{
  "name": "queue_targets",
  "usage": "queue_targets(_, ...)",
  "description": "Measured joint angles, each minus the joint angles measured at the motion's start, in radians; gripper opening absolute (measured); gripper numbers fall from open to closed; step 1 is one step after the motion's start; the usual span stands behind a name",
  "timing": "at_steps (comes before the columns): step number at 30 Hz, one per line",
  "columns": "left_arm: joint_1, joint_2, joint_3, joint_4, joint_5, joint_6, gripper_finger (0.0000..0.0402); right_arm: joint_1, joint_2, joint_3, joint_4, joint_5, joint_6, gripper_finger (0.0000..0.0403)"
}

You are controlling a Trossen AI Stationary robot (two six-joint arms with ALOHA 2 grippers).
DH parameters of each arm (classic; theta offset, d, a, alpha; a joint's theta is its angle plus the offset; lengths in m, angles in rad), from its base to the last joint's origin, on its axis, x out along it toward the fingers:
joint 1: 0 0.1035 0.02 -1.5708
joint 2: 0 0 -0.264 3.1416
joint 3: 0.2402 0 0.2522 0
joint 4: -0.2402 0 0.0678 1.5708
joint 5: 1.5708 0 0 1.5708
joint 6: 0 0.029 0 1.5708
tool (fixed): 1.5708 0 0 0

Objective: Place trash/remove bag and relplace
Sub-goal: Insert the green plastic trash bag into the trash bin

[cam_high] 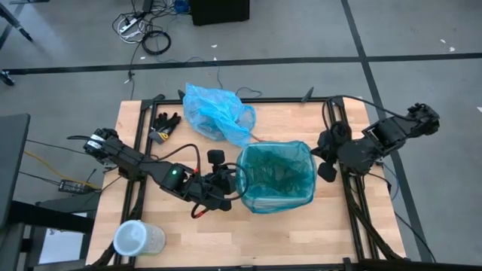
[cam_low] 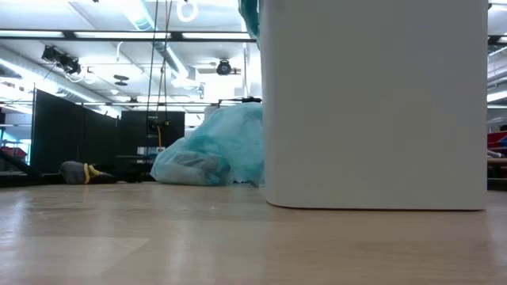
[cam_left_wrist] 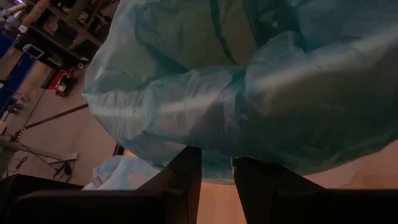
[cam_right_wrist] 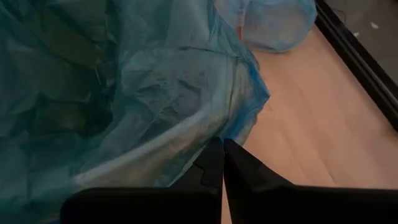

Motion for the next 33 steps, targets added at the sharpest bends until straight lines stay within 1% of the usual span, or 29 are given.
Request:
queue_targets(11, 0.0, 0.0, 0.0, 0.011, 0.0, -0.001, 0.0097, -0.041, 0.07, -0.002, 0.026, -0.051, -0.043, 0.0)
queue_targets(13, 0.0, 0.0, 0.0, 0.012, 0.0, -0.002, 0.0097, -0.042, 0.08, -0.02, 0.056, -0.059, -0.053, 0.0)
queue_targets(17, -0.001, 0.0, -0.001, 0.009, 0.0, -0.011, 0.0097, -0.043, 0.079, -0.101, 0.143, -0.079, -0.059, 0.0)
queue_targets(21, 0.0, 0.0, -0.001, -0.006, 0.0, -0.045, 0.0097, -0.042, 0.071, -0.148, 0.17, -0.105, -0.011, 0.0)
queue_targets(27, 0.0, 0.0, -0.001, -0.012, 0.007, -0.105, 0.0097, -0.043, 0.064, -0.158, 0.22, -0.101, -0.048, 0.0)
queue_targets(33, -0.001, 0.007, -0.001, -0.024, 0.011, -0.126, 0.0097, -0.038, 0.058, -0.175, 0.249, -0.085, -0.029, 0.0)
